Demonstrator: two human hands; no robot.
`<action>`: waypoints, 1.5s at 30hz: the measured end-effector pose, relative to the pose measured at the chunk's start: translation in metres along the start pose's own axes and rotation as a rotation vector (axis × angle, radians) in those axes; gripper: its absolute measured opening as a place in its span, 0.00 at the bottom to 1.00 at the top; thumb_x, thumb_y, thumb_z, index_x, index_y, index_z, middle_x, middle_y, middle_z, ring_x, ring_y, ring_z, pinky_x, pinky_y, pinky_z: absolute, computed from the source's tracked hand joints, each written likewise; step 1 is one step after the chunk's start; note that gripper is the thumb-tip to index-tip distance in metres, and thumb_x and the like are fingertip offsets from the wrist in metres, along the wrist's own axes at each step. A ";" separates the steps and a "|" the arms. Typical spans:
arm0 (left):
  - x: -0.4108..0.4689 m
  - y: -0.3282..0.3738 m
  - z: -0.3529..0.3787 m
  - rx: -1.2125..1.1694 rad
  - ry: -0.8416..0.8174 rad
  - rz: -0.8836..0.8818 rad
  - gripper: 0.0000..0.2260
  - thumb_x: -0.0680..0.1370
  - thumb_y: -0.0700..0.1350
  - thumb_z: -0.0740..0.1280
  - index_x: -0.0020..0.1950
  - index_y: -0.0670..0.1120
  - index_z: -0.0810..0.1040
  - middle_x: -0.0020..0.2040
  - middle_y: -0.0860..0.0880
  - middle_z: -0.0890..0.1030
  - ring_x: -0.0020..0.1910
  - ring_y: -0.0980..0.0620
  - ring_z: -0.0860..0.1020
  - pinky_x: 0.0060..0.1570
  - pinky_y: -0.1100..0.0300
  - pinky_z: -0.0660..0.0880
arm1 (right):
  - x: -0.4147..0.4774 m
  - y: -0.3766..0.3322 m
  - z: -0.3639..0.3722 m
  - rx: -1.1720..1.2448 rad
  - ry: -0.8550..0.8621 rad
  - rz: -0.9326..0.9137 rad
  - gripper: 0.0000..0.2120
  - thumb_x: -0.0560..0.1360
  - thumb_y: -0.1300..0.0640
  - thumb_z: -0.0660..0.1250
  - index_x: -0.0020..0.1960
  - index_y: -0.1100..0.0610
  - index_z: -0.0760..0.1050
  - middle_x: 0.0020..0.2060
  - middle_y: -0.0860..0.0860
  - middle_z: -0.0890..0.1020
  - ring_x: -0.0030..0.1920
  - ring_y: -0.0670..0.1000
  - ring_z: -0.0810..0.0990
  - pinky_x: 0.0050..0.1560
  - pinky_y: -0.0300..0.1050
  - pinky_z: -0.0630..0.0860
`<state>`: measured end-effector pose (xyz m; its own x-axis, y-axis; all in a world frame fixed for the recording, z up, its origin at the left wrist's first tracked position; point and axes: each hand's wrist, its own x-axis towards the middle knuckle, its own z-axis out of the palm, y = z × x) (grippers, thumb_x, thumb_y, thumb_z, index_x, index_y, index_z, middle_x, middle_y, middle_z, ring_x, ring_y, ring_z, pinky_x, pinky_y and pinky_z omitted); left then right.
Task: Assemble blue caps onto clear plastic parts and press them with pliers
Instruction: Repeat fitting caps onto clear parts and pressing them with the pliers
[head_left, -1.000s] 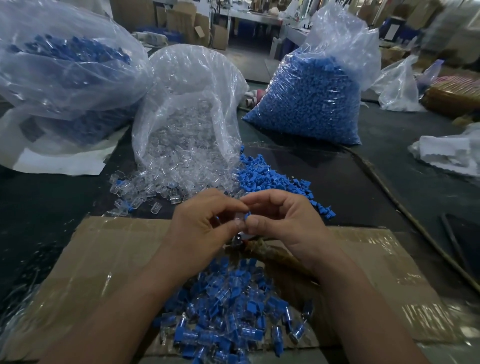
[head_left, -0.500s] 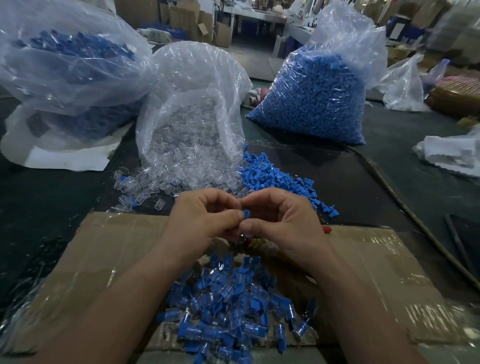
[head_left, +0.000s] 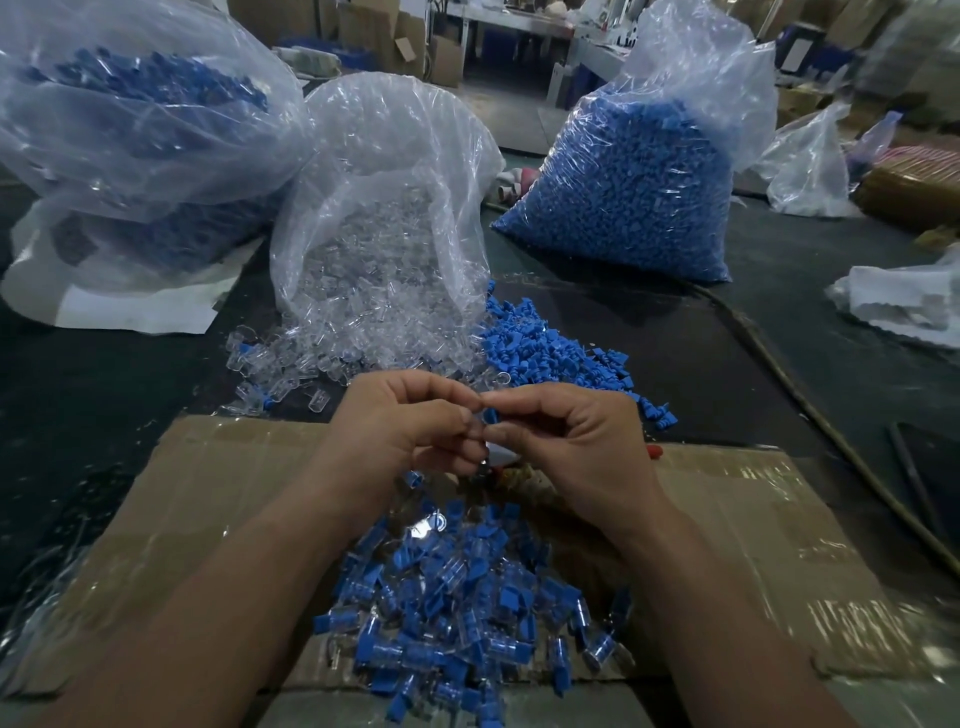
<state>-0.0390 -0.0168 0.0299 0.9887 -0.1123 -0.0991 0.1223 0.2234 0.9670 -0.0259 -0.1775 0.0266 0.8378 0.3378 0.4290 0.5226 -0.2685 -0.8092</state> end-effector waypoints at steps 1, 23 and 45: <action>0.000 0.000 0.000 0.004 -0.004 -0.002 0.07 0.71 0.28 0.63 0.38 0.37 0.77 0.28 0.42 0.79 0.25 0.50 0.78 0.24 0.63 0.75 | 0.000 0.000 -0.001 -0.021 0.001 -0.017 0.17 0.65 0.67 0.73 0.51 0.53 0.78 0.40 0.39 0.81 0.42 0.39 0.81 0.45 0.32 0.76; 0.001 -0.003 0.000 0.021 -0.048 0.007 0.05 0.67 0.33 0.68 0.33 0.41 0.80 0.29 0.41 0.80 0.25 0.49 0.79 0.25 0.62 0.76 | -0.001 0.001 -0.003 -0.241 0.028 -0.170 0.11 0.65 0.63 0.71 0.48 0.63 0.81 0.41 0.45 0.79 0.44 0.41 0.79 0.45 0.30 0.76; -0.002 0.002 0.000 0.013 -0.018 0.039 0.03 0.63 0.34 0.69 0.33 0.41 0.79 0.28 0.44 0.79 0.26 0.51 0.77 0.25 0.65 0.74 | 0.001 -0.003 -0.019 -0.172 -0.024 0.091 0.07 0.64 0.50 0.72 0.40 0.42 0.77 0.33 0.37 0.81 0.39 0.39 0.80 0.41 0.29 0.75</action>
<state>-0.0411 -0.0159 0.0316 0.9910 -0.1215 -0.0570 0.0824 0.2156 0.9730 -0.0232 -0.1936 0.0373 0.8797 0.3263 0.3461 0.4663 -0.4486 -0.7625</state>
